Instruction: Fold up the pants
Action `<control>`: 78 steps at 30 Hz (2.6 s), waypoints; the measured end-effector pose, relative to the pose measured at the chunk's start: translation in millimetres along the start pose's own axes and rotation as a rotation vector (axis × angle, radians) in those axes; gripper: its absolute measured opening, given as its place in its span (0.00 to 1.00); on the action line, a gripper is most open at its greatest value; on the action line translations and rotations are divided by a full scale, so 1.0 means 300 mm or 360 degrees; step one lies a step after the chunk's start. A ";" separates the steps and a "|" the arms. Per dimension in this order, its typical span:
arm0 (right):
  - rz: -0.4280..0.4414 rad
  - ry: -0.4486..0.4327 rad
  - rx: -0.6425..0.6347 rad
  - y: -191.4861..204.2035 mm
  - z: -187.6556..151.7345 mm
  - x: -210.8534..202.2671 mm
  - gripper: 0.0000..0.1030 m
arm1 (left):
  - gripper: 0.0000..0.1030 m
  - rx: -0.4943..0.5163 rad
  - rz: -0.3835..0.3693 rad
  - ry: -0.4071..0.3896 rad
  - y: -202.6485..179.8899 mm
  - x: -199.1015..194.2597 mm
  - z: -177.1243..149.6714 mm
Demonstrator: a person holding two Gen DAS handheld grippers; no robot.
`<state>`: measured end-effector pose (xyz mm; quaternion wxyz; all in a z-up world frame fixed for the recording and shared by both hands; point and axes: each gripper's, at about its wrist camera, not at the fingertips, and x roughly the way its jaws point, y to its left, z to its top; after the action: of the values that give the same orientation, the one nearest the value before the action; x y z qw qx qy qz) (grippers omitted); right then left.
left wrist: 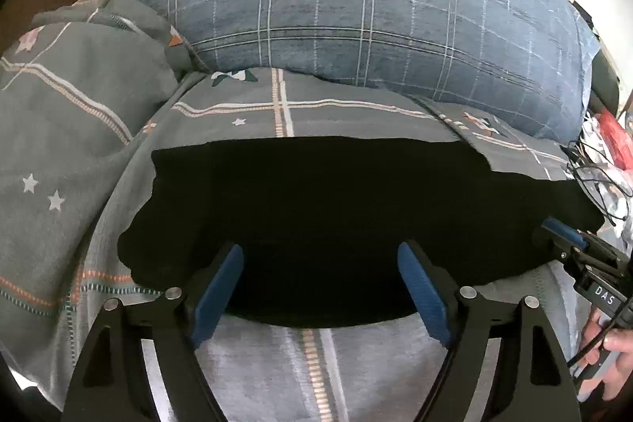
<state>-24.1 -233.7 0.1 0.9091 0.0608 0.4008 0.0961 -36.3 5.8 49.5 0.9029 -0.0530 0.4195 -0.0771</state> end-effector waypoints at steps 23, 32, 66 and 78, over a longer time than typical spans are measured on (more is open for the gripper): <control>-0.0098 0.0015 0.0084 -0.090 -0.046 -0.041 0.50 | 0.81 0.0106 -0.0051 0.0013 -0.107 0.002 -0.003; -0.0285 -0.0020 0.0259 -0.300 -0.079 -0.161 0.57 | 0.84 0.0255 -0.0357 0.0111 -0.284 0.074 0.084; -0.0253 -0.0139 0.0918 -0.715 -0.196 -0.334 0.56 | 0.89 0.0900 -0.0966 0.0461 -1.088 0.633 0.414; -0.0135 -0.0243 0.0963 -0.738 -0.197 -0.268 0.57 | 0.88 0.1264 -0.1069 0.0673 -1.380 0.875 0.381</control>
<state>-93.1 -465.5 -23.5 0.8805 0.3187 0.3438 -0.0705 178.9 -445.7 -7.2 0.6757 0.1770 0.4901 -0.5214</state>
